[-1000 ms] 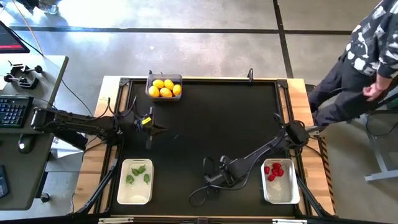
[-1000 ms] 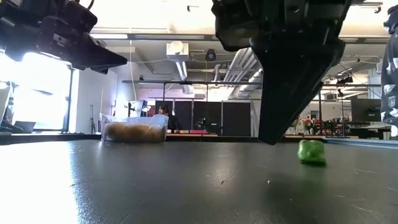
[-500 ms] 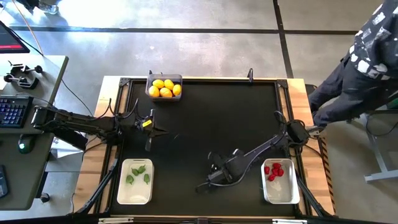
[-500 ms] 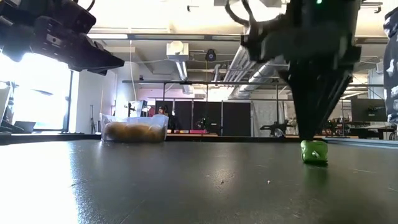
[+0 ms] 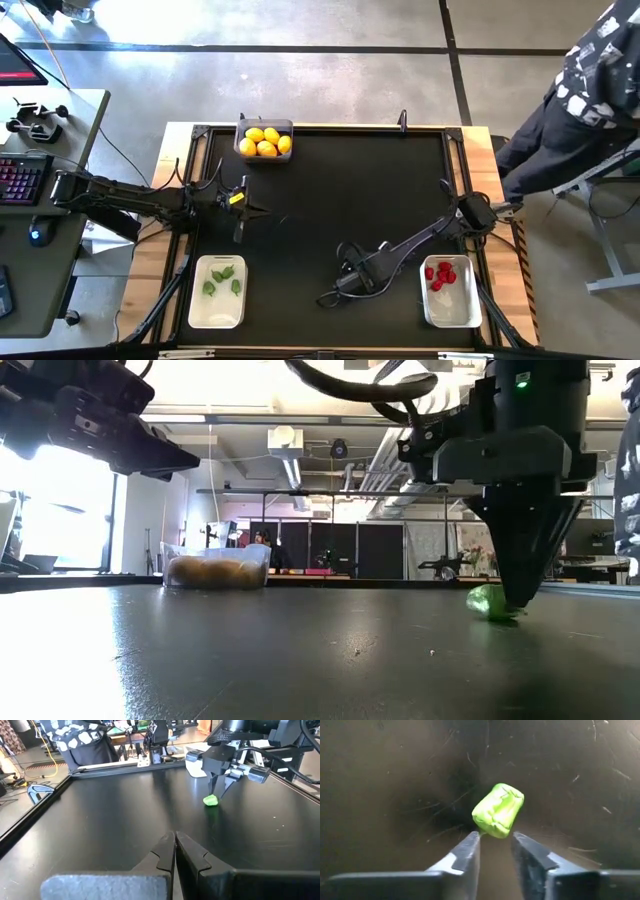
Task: Sort produce into baskets
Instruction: Put the green chili pepper into the white bin
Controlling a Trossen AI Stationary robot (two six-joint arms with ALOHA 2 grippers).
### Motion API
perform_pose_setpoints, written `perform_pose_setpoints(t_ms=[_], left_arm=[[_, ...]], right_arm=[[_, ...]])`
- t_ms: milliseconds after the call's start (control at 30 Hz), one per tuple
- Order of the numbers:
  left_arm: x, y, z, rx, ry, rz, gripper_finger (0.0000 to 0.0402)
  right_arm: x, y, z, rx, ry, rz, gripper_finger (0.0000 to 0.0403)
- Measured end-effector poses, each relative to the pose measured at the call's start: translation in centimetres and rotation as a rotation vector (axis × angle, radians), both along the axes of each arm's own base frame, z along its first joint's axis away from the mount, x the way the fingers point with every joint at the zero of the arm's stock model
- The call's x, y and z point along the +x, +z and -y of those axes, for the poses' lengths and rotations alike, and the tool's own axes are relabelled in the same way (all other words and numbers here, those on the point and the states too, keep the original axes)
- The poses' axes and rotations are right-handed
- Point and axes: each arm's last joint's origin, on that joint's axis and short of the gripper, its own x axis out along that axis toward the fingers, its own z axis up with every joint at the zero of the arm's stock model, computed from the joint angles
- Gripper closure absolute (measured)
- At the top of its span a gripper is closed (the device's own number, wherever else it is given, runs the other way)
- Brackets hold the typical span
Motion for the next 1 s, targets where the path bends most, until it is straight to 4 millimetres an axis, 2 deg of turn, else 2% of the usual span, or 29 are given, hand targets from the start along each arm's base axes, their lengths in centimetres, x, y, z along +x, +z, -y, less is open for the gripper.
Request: perform_pose_setpoints(t_ms=[200, 433, 533, 700, 1000], left_arm=[[0.00, -0.02, 0.00, 0.000, 0.000, -0.002, 0.0401], [0.00, -0.02, 0.00, 0.000, 0.000, -0.002, 0.0401], [-0.01, -0.06, 0.00, -0.001, 0.000, -0.006, 0.0401], [-0.01, -0.06, 0.00, -0.001, 0.000, -0.007, 0.0401], [-0.01, -0.05, 0.00, -0.001, 0.000, -0.006, 0.0401]], right_arm=[[0.06, 0.02, 0.12, -0.032, 0.076, 0.002, 0.0392], [0.07, 0.02, 0.14, -0.046, 0.107, 0.003, 0.0398], [0.06, 0.02, 0.14, -0.043, 0.059, 0.010, 0.0398], [0.04, 0.02, 0.15, -0.035, -0.041, 0.022, 0.0358], [0.02, 0.02, 0.16, -0.035, -0.150, 0.040, 0.0231]])
